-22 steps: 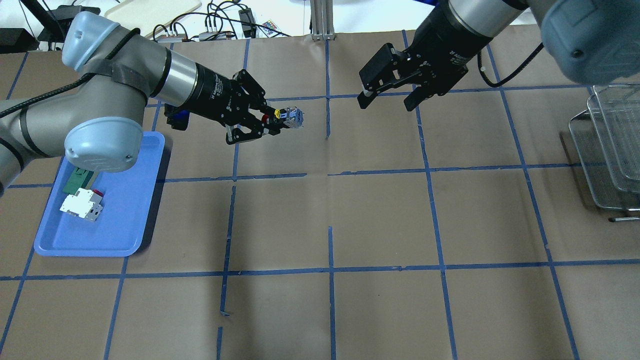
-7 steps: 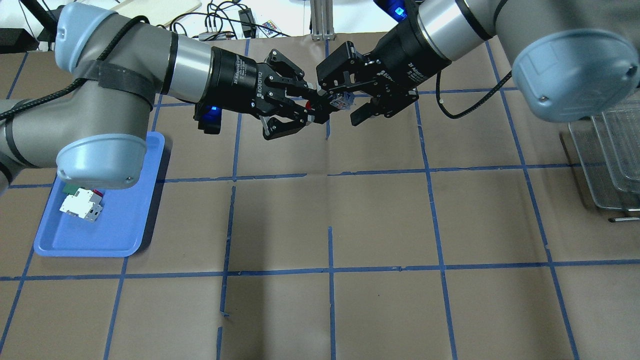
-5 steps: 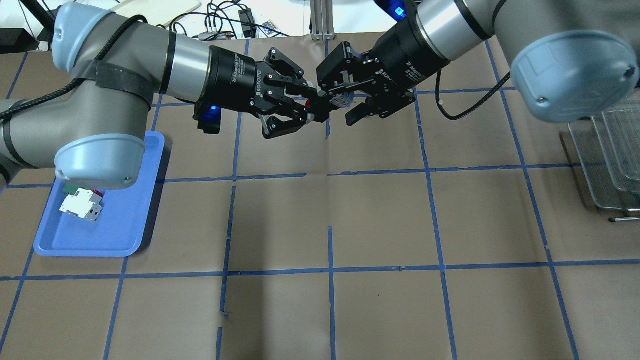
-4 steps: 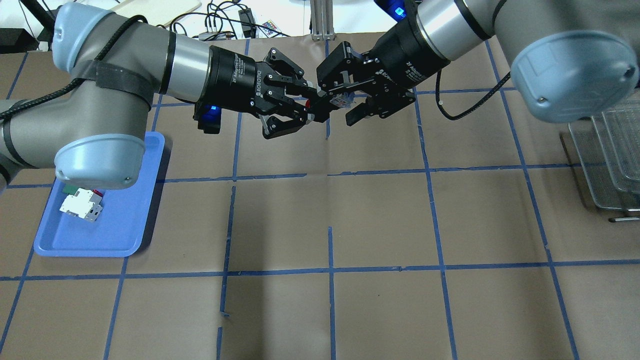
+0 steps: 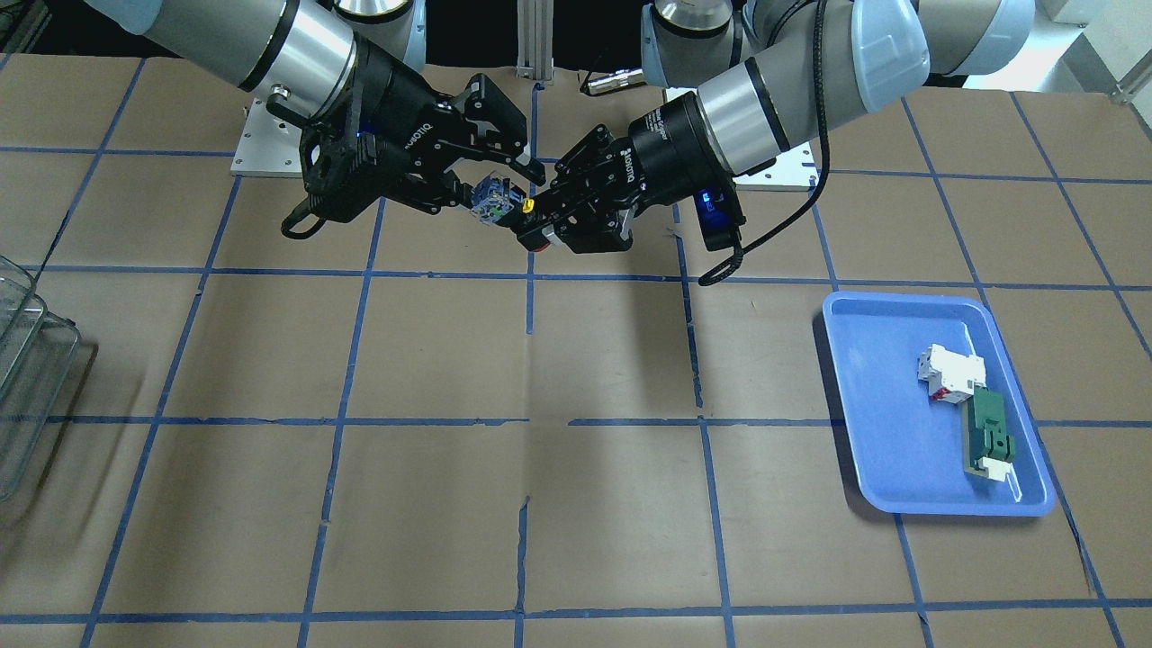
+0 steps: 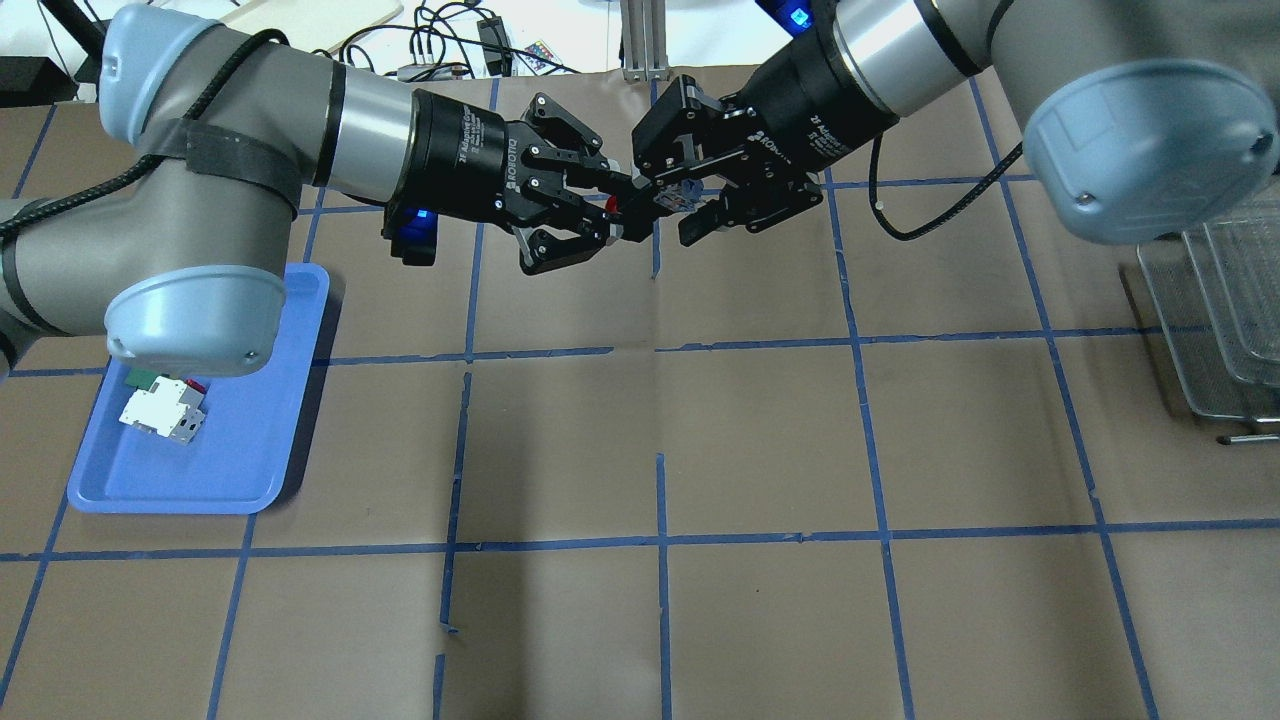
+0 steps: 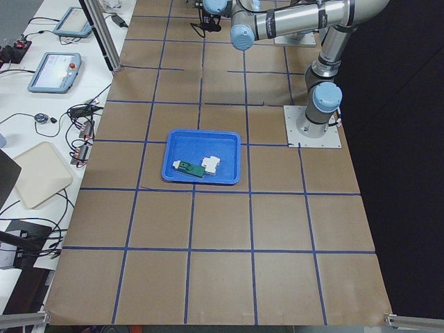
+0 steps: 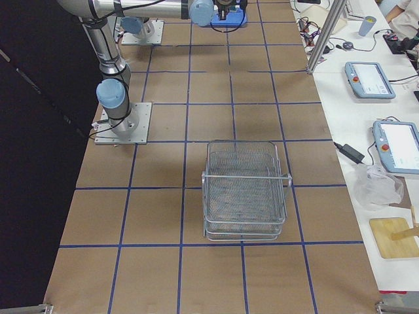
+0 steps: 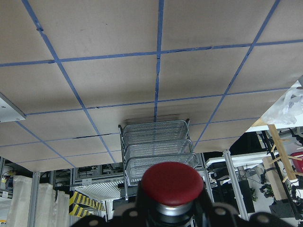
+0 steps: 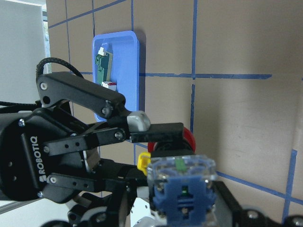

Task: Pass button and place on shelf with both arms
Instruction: 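Close the right gripper on the button's blue base beside the left gripper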

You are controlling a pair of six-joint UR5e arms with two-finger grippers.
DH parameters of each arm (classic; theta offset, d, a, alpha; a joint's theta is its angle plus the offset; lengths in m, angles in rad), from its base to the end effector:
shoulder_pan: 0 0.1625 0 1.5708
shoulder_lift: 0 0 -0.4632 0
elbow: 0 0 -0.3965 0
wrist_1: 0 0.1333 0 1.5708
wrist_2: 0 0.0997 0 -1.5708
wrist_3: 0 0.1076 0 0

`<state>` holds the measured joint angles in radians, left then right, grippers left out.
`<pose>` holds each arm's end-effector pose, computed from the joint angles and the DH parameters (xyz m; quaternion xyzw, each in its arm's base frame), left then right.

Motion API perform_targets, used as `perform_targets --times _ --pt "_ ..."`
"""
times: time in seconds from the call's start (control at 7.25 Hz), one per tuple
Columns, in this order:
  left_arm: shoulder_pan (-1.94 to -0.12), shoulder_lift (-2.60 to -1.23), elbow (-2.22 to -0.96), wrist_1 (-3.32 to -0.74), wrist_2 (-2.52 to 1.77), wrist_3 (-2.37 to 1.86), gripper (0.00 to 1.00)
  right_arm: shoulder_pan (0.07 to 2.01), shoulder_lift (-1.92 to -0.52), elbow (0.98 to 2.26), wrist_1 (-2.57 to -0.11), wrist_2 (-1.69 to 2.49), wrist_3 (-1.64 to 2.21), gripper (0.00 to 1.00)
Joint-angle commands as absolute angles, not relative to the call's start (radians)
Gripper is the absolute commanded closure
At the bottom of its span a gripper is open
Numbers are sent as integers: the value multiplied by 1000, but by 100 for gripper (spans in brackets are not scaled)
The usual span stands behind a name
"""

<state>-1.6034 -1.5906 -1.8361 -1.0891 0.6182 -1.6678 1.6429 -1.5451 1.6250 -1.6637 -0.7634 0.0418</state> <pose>-0.2372 -0.4922 0.4724 0.6144 -0.6377 -0.2853 0.3666 0.2471 -0.4913 0.5208 -0.0165 0.9195 0.0164 0.3925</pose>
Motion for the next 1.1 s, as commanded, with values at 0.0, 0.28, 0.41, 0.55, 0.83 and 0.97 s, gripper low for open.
perform_targets --times 0.0,0.28,0.41,0.55,0.83,0.97 --pt "-1601 -1591 -1836 -1089 618 -1667 100 1643 -1549 1624 -1666 -752 54 38" --pt "-1601 -1589 -1836 -1089 618 -1667 100 1643 -1546 1624 -1666 -756 54 68" --pt "-1603 -1589 -1835 -1089 618 -1667 100 1643 -1548 1624 -1667 -759 51 87" --pt "-1603 -1589 -1835 -1089 618 -1667 100 1643 -1548 1624 -1667 -761 42 100" --pt "-1605 -1589 -1835 -1089 618 -1667 100 1643 -1549 1623 -1667 -761 41 100" --pt "-1605 -1588 -1835 -1089 620 -1669 100 1643 -1549 1623 -1667 -761 44 100"
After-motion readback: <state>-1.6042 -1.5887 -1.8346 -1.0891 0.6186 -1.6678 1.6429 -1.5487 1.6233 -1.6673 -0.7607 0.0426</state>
